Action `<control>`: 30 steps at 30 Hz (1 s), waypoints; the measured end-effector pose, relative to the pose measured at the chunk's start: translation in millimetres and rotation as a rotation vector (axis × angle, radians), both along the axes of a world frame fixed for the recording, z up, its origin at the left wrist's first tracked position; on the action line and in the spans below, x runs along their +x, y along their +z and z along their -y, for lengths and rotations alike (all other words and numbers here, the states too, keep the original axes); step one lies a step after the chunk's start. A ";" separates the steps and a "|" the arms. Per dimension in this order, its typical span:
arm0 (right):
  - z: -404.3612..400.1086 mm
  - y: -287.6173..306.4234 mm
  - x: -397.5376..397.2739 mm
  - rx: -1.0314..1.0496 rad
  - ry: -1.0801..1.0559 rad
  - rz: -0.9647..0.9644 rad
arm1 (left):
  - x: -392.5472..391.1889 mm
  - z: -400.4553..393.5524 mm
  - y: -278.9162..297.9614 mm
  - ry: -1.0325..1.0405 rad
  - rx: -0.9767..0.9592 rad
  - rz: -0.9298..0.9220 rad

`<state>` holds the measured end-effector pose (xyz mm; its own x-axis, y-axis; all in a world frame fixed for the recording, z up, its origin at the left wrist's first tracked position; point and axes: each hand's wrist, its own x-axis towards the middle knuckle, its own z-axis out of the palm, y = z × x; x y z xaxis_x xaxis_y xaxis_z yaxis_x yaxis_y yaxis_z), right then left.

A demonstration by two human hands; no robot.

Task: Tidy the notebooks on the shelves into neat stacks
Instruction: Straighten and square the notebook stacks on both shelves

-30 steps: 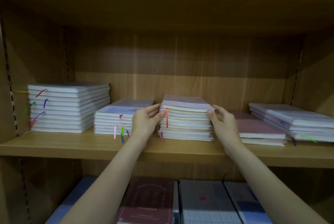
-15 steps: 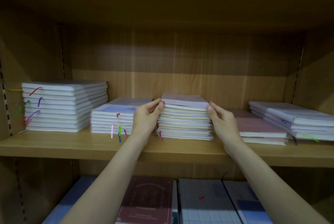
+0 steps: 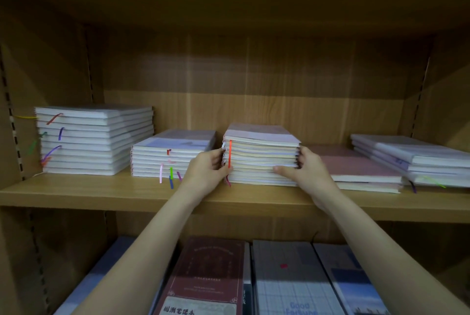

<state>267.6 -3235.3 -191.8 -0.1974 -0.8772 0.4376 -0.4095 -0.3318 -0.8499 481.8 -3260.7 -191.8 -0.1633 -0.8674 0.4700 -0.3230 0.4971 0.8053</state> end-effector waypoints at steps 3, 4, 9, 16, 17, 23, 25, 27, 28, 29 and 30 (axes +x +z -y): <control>-0.6 0.3 0.5 -0.030 0.007 0.021 | -0.6 1.7 -0.7 0.036 -0.055 0.028; -0.9 0.8 0.4 -0.034 0.019 0.036 | -0.7 1.0 -0.4 0.039 -0.061 0.017; -5.3 1.4 0.5 -0.073 0.075 0.115 | 1.2 -1.2 -0.6 0.056 -0.097 -0.032; -6.6 1.0 1.1 -0.103 0.054 0.123 | 1.2 -2.6 -0.6 0.113 -0.119 -0.014; -6.6 1.0 1.4 -0.104 0.053 0.121 | 0.9 -3.2 -0.4 0.094 -0.116 -0.027; -9.5 2.4 3.7 -0.139 0.093 0.218 | -3.6 -8.9 4.8 -0.053 -0.095 -0.228; -10.8 2.7 3.7 -0.144 0.100 0.237 | -2.4 -7.1 5.1 -0.037 -0.082 -0.234; -11.4 2.8 3.8 -0.142 0.099 0.233 | -1.8 -5.4 5.2 -0.007 -0.079 -0.210; -11.2 2.6 3.7 -0.138 0.098 0.228 | -1.9 -4.9 5.3 0.009 -0.078 -0.198; -10.7 2.4 3.4 -0.136 0.094 0.221 | -2.1 -4.7 6.2 0.023 -0.081 -0.184; -10.6 2.4 3.4 -0.136 0.090 0.214 | -2.0 -4.5 7.4 0.042 -0.086 -0.163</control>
